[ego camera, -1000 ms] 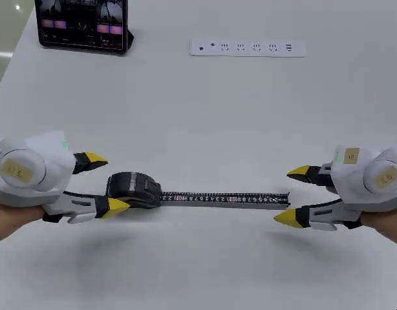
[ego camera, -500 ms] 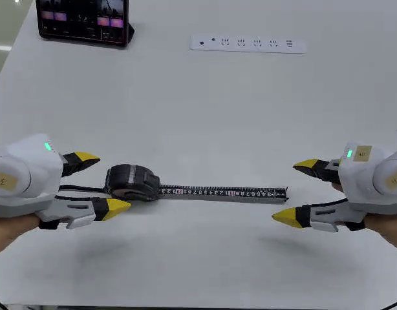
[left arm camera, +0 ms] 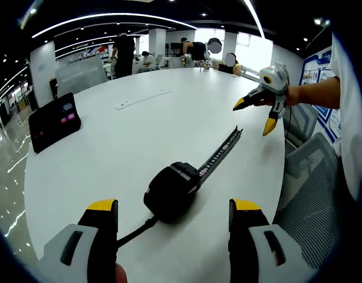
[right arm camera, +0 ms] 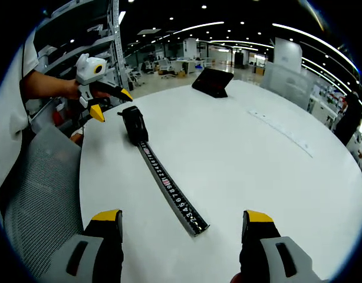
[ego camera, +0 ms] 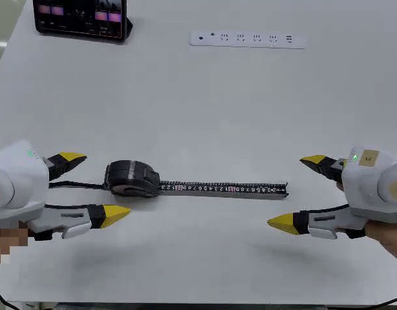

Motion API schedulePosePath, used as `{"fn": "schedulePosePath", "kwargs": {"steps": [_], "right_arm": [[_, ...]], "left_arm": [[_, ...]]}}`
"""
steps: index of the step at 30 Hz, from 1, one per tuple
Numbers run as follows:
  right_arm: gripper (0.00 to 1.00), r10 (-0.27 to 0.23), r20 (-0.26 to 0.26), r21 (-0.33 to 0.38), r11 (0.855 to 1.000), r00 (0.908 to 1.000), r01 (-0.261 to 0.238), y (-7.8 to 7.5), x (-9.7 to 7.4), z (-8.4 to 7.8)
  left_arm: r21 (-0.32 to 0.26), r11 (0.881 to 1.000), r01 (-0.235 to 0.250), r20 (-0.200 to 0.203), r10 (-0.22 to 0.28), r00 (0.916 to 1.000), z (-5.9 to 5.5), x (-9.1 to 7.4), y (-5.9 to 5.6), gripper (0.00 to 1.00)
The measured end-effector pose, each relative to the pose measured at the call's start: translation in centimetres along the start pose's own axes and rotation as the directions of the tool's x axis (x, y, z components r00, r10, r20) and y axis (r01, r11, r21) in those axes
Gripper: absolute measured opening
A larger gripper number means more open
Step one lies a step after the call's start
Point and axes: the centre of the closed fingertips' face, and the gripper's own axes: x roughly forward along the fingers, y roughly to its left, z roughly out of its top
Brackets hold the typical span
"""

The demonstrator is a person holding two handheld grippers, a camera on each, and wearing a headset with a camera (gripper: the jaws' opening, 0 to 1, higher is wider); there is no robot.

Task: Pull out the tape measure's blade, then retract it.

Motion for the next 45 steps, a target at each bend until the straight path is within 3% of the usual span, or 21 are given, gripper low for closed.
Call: {"fn": "schedulePosePath", "kwargs": {"steps": [7,19,34,45], "right_arm": [[0.93,-0.052,0.022,0.002,0.999,0.9984,0.052,0.2,-0.5,-0.3],[0.96,-0.069,0.058,0.02,0.997,0.996,0.068,0.9,-1.4,-0.7],[0.97,-0.104,0.107,0.057,0.993,0.9887,0.098,2.3,-1.9,-1.0],[0.97,-0.105,0.088,0.074,0.992,0.9906,0.098,3.1,-1.7,-2.2]], "left_arm": [[-0.024,1.0,-0.011,0.015,0.011,0.9998,-0.6,-0.7,-0.9,0.78],[-0.031,0.999,-0.023,0.063,0.025,0.9977,-1.3,-1.2,-2.6,0.83],[-0.063,0.996,-0.059,0.094,0.065,0.9935,-2.4,-2.4,-2.8,0.87],[-0.097,0.994,-0.059,0.08,0.066,0.9946,-3.6,-2.3,-3.1,0.86]]}}
